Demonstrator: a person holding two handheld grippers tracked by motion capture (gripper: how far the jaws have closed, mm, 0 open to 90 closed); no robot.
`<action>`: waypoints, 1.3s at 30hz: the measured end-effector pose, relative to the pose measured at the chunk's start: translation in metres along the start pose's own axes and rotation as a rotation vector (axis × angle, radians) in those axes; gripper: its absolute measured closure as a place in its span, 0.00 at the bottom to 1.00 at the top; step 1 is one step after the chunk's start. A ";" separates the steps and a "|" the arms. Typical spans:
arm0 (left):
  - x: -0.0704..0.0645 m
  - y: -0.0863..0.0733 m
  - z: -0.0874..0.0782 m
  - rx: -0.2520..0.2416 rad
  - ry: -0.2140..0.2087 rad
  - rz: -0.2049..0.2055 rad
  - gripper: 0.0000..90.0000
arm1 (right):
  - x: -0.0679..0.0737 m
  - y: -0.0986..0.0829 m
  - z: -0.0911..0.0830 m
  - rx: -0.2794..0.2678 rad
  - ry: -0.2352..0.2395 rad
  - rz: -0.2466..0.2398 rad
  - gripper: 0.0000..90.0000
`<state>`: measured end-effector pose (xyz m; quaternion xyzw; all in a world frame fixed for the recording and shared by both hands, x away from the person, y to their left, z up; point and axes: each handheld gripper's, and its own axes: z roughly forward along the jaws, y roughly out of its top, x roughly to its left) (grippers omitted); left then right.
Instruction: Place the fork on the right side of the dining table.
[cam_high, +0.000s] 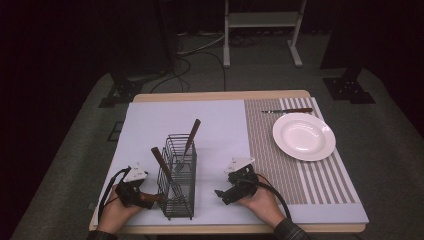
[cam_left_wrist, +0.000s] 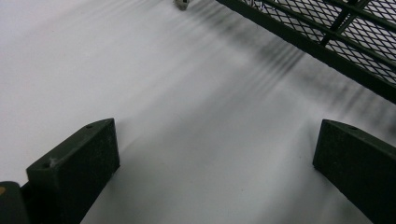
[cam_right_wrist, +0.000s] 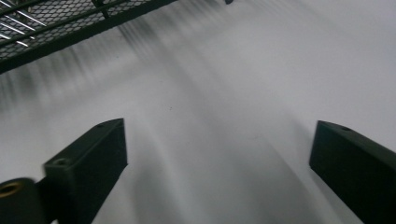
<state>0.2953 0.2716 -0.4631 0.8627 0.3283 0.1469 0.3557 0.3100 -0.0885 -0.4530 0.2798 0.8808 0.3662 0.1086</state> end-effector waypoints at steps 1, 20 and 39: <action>0.000 0.000 0.000 0.000 0.000 0.000 0.00 | 0.000 0.002 0.000 0.006 -0.003 -0.008 0.02; 0.000 0.000 0.000 0.003 -0.001 0.001 0.00 | -0.011 0.024 -0.007 -0.028 0.013 0.023 0.08; 0.000 0.000 0.000 0.003 -0.001 0.001 0.00 | -0.022 0.047 -0.025 -0.089 0.023 0.056 0.14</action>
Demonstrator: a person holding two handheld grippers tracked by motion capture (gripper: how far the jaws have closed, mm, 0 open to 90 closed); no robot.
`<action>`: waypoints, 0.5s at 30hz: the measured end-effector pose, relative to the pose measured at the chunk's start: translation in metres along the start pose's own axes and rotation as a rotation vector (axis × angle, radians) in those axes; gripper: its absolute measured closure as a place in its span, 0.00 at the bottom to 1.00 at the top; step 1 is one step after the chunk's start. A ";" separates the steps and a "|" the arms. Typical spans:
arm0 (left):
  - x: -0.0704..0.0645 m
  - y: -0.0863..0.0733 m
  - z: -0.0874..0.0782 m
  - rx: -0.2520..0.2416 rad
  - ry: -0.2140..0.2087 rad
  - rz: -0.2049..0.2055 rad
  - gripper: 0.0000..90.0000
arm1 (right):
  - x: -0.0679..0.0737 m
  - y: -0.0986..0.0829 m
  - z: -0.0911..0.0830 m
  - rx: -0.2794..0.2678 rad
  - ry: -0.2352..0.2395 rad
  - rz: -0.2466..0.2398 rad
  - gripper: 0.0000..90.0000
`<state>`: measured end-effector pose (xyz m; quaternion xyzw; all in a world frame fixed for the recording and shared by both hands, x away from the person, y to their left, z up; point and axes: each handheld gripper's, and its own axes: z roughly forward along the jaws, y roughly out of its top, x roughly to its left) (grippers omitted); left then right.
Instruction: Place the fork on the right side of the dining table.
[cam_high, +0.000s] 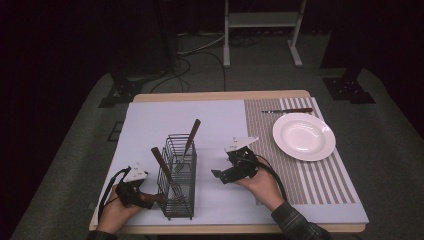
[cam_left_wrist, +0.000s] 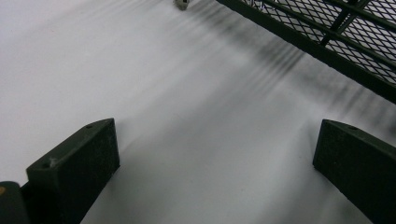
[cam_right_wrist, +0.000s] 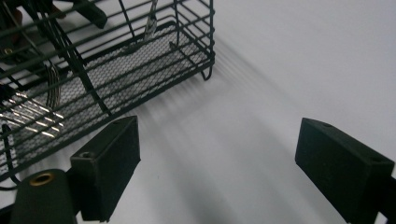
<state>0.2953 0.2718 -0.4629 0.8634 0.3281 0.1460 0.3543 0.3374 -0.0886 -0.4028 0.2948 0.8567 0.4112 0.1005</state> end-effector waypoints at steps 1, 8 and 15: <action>0.000 0.000 0.000 0.000 0.000 0.000 0.00 | -0.001 0.002 -0.001 -0.003 0.004 0.002 0.14; 0.000 0.000 0.000 0.000 0.001 0.002 0.00 | -0.003 0.014 -0.007 -0.040 0.020 0.015 0.14; 0.000 0.000 0.000 0.000 0.000 0.000 0.00 | -0.006 0.025 -0.012 -0.074 0.029 0.024 0.14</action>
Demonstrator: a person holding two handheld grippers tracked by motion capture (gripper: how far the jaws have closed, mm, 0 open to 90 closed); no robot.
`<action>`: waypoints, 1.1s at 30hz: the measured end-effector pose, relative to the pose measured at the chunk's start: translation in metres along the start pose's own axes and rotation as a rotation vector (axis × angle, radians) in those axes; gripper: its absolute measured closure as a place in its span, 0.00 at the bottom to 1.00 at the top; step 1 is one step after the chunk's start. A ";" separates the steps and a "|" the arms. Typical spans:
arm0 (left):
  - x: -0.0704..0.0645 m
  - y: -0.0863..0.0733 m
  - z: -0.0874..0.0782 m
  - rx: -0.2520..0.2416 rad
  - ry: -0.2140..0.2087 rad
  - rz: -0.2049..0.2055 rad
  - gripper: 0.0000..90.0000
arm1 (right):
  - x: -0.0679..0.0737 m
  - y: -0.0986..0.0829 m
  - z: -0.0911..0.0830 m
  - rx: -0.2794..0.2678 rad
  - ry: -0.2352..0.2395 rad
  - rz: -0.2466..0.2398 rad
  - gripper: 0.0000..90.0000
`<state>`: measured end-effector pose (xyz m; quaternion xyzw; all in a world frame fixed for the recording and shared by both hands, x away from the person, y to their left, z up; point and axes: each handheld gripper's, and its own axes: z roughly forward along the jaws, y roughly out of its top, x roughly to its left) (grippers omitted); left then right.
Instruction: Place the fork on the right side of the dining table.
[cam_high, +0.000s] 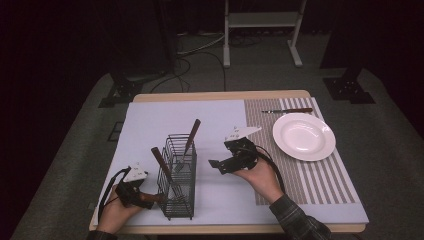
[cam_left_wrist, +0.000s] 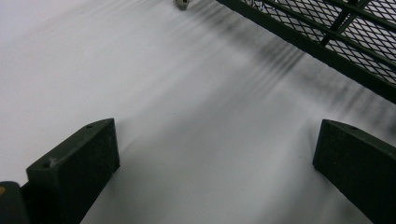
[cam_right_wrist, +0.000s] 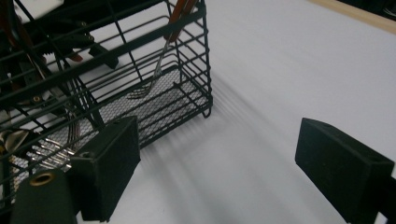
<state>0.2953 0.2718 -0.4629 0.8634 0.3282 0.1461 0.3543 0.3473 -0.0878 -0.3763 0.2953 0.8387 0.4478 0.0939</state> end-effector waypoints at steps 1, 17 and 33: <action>0.000 0.000 0.000 0.000 0.000 0.000 0.00 | 0.000 0.001 0.000 -0.002 0.000 0.001 0.14; 0.000 0.000 0.000 -0.001 0.001 0.000 0.00 | 0.002 0.027 0.005 -0.059 0.005 -0.005 0.13; 0.000 0.000 0.000 -0.003 0.002 0.001 0.00 | -0.003 0.054 0.017 -0.113 0.003 0.015 0.14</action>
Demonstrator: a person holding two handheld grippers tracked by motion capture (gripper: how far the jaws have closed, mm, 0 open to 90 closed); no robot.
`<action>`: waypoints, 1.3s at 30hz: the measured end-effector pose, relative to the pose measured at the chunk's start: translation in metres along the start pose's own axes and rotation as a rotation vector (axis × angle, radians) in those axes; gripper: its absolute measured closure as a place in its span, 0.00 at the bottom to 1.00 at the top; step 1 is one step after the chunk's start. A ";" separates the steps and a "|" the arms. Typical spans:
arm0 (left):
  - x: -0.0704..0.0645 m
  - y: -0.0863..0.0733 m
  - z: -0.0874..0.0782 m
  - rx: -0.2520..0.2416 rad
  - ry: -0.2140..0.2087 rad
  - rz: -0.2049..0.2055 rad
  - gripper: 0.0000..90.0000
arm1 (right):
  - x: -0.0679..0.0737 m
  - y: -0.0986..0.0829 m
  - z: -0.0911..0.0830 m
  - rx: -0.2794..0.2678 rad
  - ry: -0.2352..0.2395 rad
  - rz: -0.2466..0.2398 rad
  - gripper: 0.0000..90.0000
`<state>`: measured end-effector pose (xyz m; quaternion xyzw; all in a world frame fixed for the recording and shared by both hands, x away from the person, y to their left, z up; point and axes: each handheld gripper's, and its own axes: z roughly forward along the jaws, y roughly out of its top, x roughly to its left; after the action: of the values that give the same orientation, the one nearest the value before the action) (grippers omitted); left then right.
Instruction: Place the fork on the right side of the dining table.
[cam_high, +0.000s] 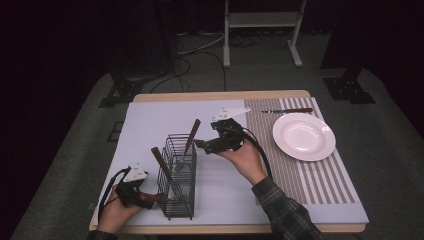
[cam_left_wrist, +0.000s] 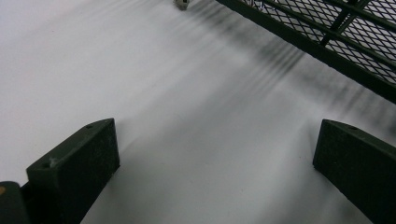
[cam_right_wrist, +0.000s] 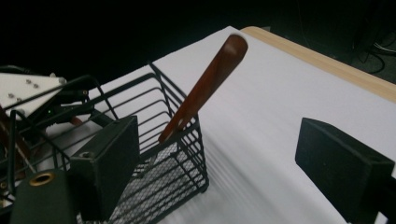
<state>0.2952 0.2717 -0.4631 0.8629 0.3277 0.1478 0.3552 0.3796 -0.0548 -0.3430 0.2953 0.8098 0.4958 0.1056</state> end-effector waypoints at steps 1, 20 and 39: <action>0.000 0.000 0.000 0.000 0.000 0.000 0.00 | -0.001 0.001 0.001 -0.003 0.004 0.002 0.15; 0.000 0.000 0.000 -0.002 0.000 -0.002 0.00 | -0.002 0.020 0.015 -0.067 0.053 0.023 0.40; 0.000 0.000 0.000 -0.002 0.000 -0.002 0.00 | -0.004 0.022 0.015 -0.098 0.085 0.041 0.78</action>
<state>0.2952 0.2716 -0.4632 0.8622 0.3284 0.1478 0.3562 0.3981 -0.0385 -0.3314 0.2849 0.7820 0.5492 0.0751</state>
